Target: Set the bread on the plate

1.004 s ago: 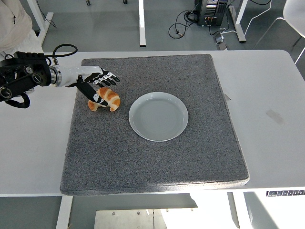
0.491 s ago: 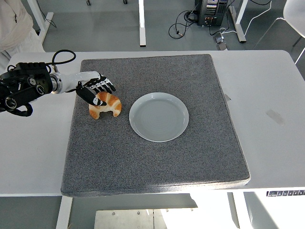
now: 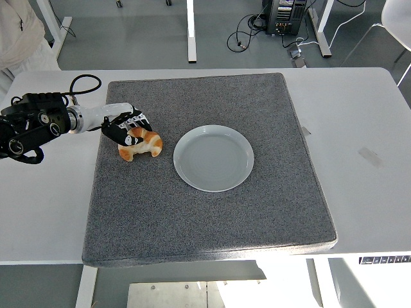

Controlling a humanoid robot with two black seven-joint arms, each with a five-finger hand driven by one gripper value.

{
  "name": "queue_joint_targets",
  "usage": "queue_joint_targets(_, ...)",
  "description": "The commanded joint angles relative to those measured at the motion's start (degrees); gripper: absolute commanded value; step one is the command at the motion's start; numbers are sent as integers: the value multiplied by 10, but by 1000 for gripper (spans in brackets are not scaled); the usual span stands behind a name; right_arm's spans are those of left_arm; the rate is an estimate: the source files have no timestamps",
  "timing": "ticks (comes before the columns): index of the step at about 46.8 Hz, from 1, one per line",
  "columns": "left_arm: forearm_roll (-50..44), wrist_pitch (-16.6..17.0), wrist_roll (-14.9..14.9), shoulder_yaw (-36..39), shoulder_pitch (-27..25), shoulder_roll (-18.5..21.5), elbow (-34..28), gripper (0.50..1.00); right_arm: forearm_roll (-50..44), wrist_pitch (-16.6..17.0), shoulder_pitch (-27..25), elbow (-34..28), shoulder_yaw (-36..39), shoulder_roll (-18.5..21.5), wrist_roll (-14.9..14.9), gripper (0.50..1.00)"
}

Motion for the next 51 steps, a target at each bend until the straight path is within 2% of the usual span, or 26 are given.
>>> queue_joint_targets(1, -1, 1, 0, -4, -2, 1, 0, 500, 0, 0, 0, 0, 0, 0, 0, 1000)
queue_joint_targets(17, -11, 0, 0, -16, -17, 5, 0, 500, 0, 0, 0, 0, 0, 0, 0, 1000)
queue_joint_targets(37, -14, -8, 2, -38, -74, 8, -2, 500, 0, 0, 0, 0, 0, 0, 0, 1000)
queue_joint_targets(44, -44, -12, 2, -50, -95, 8, -1, 500, 0, 0, 1, 1, 0, 0, 0, 1000)
queue_joint_targets(51, -74, -12, 3, -68, -94, 8, -1, 500, 0, 0, 1, 0, 0, 0, 0, 1000)
